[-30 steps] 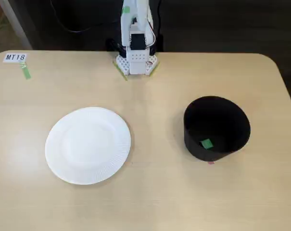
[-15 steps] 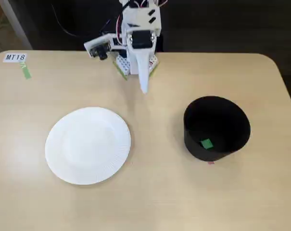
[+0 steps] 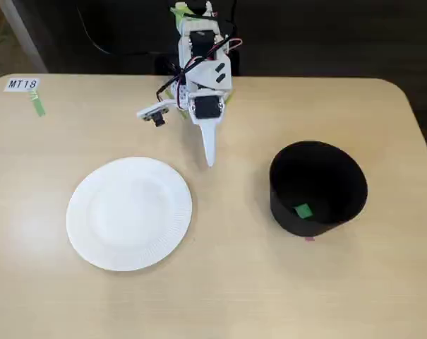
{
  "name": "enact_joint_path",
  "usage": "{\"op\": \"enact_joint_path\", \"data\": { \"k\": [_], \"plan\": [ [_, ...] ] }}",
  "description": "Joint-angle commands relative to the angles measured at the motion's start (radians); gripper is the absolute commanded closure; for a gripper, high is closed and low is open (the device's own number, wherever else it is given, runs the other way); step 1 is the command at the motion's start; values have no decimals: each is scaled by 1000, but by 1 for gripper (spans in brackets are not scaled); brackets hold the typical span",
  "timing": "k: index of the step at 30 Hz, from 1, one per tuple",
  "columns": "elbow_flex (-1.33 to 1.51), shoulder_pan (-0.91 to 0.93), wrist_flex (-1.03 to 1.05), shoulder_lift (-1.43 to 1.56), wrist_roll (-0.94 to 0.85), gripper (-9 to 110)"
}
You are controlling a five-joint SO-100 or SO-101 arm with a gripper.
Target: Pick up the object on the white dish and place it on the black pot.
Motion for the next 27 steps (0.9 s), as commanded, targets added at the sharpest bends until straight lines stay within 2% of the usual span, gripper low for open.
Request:
{"op": "enact_joint_path", "data": {
  "k": [1, 27],
  "plan": [
    [57, -5, 2, 117, -15, 102],
    [72, -2, -8, 117, -37, 101]
  ]
}}
